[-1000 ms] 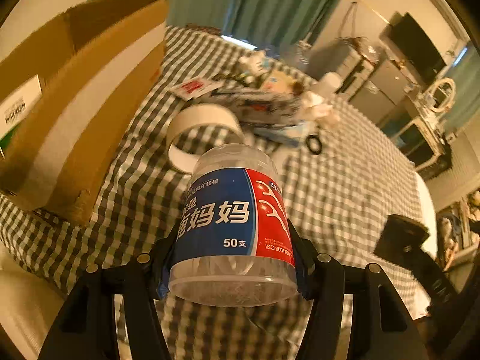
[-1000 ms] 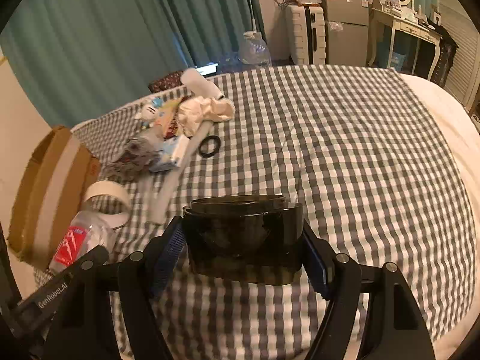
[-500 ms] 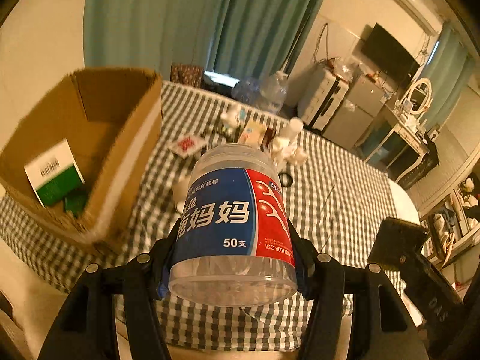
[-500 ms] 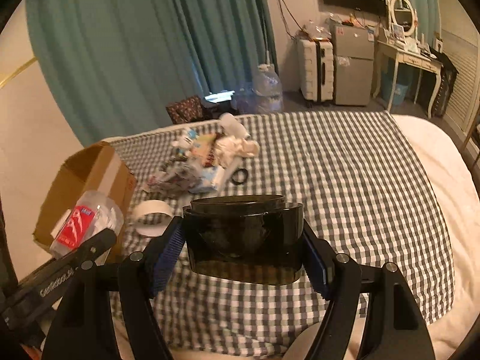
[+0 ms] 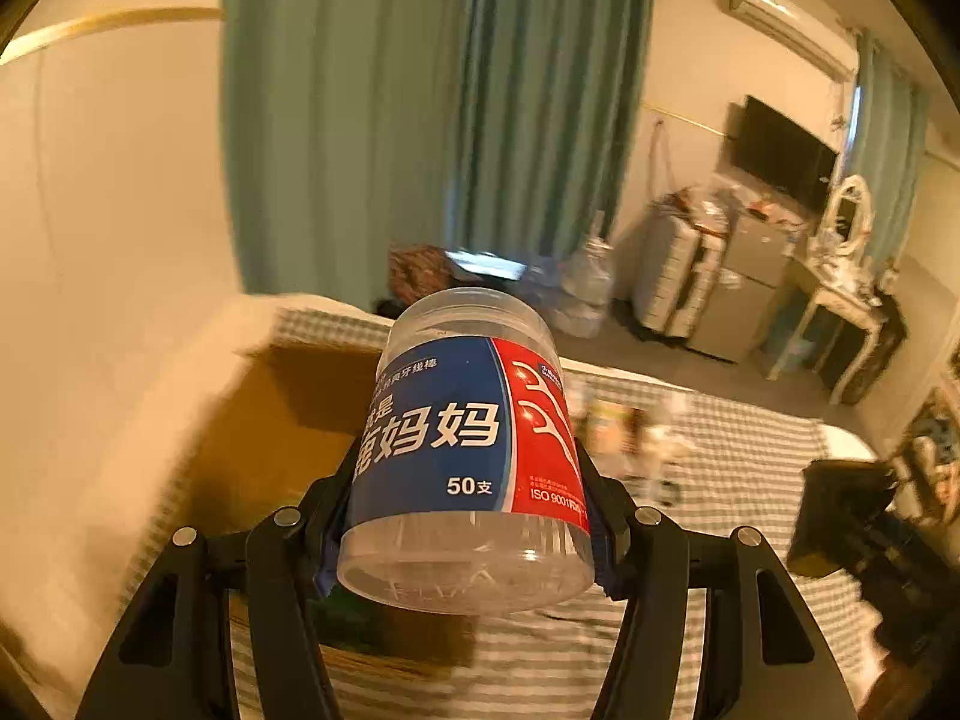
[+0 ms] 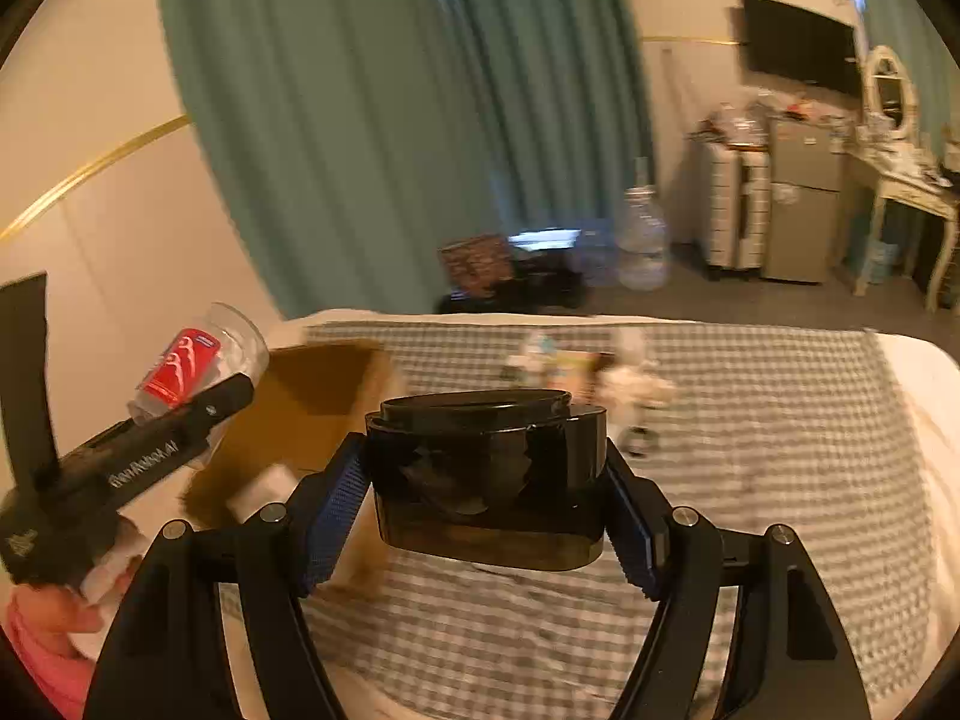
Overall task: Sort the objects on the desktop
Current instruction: 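Lift the swab jar and black cup and drop both into the cardboard box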
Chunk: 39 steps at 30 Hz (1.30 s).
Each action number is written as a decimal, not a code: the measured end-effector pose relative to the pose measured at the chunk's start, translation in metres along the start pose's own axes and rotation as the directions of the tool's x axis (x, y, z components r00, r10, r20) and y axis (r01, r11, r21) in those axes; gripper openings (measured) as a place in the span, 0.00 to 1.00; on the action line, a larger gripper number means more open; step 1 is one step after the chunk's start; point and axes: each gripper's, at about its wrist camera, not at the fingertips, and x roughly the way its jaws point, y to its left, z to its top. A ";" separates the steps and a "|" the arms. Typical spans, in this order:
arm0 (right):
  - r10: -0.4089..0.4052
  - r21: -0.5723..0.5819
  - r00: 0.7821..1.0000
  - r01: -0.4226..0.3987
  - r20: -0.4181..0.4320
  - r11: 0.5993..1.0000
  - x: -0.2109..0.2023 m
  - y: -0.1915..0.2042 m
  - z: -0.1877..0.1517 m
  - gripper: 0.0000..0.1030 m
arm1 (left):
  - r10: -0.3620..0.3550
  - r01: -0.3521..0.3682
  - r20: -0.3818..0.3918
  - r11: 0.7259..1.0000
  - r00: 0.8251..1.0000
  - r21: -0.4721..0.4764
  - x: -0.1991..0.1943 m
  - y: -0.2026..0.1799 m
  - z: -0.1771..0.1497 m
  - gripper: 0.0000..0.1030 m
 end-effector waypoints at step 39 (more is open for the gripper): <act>0.072 0.084 0.997 -0.072 0.004 0.994 0.061 0.032 0.021 0.84 | 0.088 -0.087 -0.068 0.996 0.994 0.013 0.038 0.059 -0.050 0.99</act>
